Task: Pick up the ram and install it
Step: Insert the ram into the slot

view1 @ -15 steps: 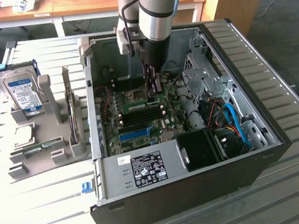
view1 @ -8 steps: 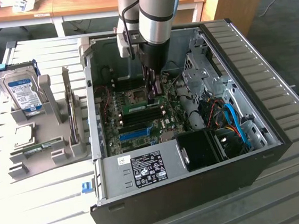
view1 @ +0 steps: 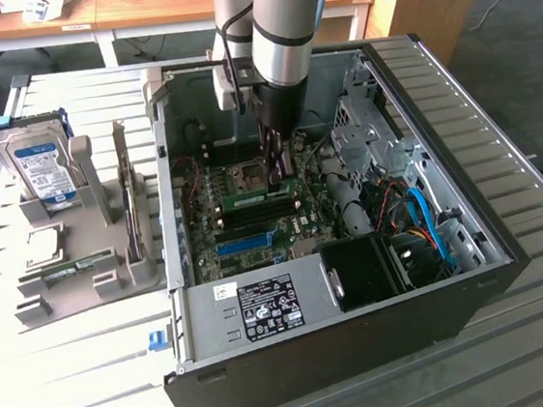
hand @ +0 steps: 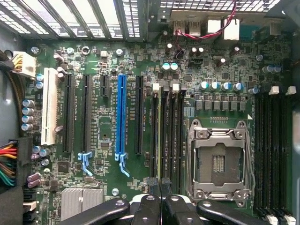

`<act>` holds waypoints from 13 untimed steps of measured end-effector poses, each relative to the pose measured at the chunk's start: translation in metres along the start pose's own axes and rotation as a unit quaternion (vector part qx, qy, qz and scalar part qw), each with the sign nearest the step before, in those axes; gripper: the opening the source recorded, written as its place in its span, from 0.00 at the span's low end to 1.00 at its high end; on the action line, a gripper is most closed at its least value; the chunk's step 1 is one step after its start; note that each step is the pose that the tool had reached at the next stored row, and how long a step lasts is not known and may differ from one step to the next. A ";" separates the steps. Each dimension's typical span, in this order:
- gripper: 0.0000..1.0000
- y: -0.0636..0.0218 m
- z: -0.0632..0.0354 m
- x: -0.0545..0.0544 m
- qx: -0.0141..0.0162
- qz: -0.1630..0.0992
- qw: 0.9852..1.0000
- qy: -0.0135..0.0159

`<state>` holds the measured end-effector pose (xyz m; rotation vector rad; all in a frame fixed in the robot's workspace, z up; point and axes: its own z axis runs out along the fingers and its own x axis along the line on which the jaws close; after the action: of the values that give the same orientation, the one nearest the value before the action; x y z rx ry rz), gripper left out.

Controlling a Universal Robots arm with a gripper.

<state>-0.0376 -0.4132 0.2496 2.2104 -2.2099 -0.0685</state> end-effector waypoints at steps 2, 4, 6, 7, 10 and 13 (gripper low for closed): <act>0.12 -0.0001 0.0018 0.000 0.000 0.000 1.000 0.000; 0.12 -0.0001 0.0034 0.000 0.000 0.000 1.000 0.000; 0.12 -0.0002 0.0048 0.000 0.000 0.000 1.000 0.000; 0.12 -0.0002 0.0056 0.000 0.000 0.000 1.000 0.000; 0.12 -0.0003 0.0072 0.000 0.000 0.000 1.000 0.000; 0.12 -0.0003 0.0072 0.000 0.000 0.000 1.000 0.000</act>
<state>-0.0376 -0.4132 0.2424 2.2101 -2.2097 -0.0683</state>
